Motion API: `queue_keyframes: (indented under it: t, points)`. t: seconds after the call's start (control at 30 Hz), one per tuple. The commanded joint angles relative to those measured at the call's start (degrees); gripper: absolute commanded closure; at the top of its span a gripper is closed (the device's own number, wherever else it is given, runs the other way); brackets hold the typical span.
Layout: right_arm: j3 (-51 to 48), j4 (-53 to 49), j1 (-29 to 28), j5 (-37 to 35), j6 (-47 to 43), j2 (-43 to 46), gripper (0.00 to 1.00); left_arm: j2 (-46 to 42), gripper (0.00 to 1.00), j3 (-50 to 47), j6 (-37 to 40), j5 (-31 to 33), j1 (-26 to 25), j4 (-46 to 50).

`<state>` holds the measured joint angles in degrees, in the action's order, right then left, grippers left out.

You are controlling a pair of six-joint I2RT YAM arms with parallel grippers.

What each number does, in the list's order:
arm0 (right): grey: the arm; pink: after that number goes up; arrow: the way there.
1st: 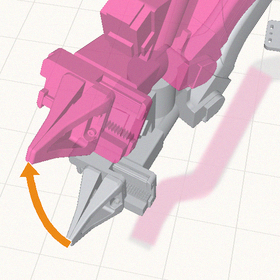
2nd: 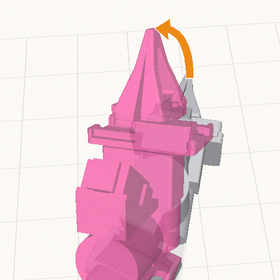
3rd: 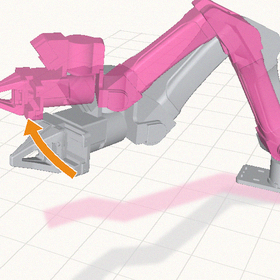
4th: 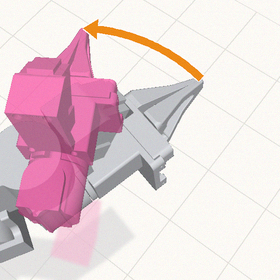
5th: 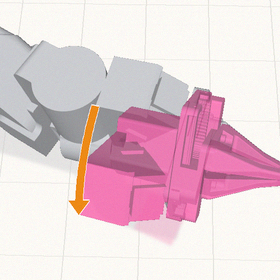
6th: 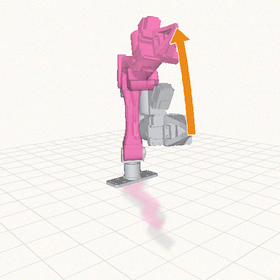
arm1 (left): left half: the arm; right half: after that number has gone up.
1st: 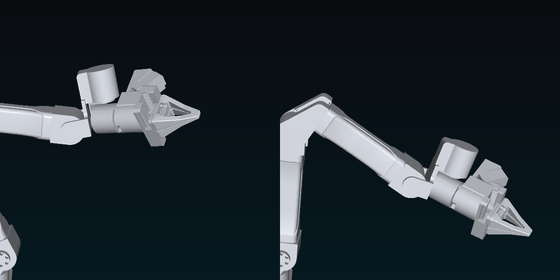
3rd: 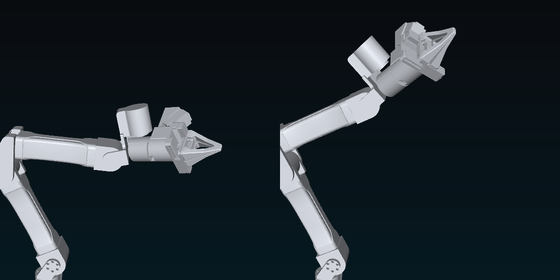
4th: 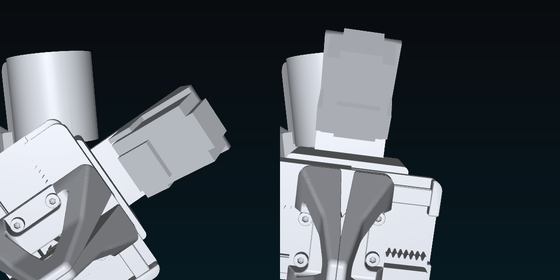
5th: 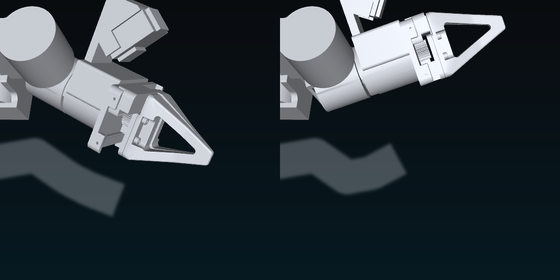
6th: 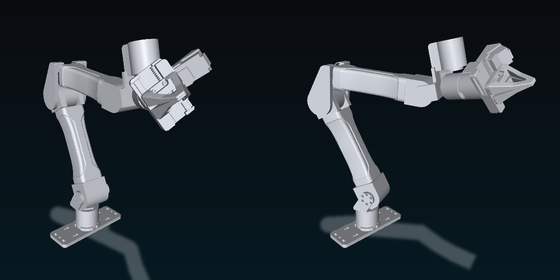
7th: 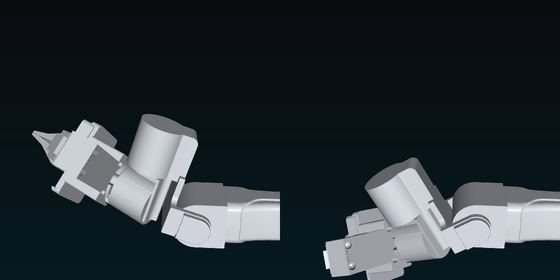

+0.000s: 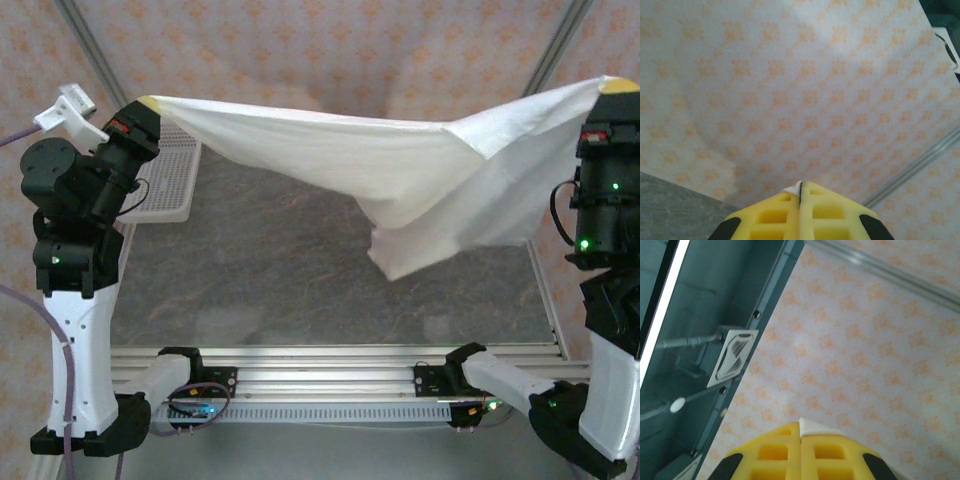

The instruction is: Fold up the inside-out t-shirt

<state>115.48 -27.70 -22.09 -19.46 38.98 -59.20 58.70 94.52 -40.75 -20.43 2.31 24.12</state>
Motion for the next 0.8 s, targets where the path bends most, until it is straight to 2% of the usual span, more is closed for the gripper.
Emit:
queue_keyframes:
  t: [0.0,0.2,0.37,0.77]
  points:
    - [6.6,-1.0,-0.1,6.3,-2.3,-2.9,1.00,-2.2,1.00,2.5,-0.4,-2.9,0.6,-4.7]
    - [13.5,-1.2,-0.1,11.6,-1.7,-4.4,1.00,-6.6,1.00,6.2,5.9,2.2,0.6,-1.4]
    - [14.8,-0.1,-0.1,16.0,0.3,-2.9,1.00,-9.9,1.00,7.9,8.9,3.4,0.6,-1.0]
    - [14.2,0.5,0.0,16.6,0.6,-0.2,1.00,-12.7,1.00,7.5,9.8,3.5,0.6,-0.8]
